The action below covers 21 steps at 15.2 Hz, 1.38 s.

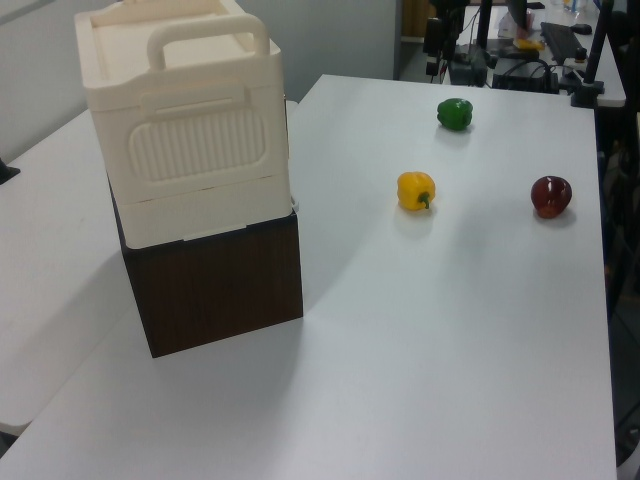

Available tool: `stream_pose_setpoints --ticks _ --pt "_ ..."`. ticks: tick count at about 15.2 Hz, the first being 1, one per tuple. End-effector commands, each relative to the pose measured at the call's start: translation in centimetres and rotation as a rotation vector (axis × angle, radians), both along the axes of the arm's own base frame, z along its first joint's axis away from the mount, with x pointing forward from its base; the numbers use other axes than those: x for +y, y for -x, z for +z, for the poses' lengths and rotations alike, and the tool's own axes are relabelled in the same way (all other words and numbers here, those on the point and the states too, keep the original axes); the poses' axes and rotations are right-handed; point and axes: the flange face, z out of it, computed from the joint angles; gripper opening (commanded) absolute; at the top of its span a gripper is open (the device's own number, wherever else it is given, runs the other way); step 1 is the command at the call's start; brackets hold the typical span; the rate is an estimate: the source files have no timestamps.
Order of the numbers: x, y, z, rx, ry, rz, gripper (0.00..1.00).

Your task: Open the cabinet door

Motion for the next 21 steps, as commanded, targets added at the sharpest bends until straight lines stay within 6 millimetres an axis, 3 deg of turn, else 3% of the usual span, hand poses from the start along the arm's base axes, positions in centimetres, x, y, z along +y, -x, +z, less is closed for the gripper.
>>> stream_pose_setpoints --ticks 1,14,21 --pt "-0.3 1.0 0.8 0.007 0.003 -0.016 1.0" --pt "0.1 1.3 0.8 0.024 -0.015 -0.015 1.0" --pt "2.0 0.2 1.0 -0.034 -0.105 -0.002 1.0"
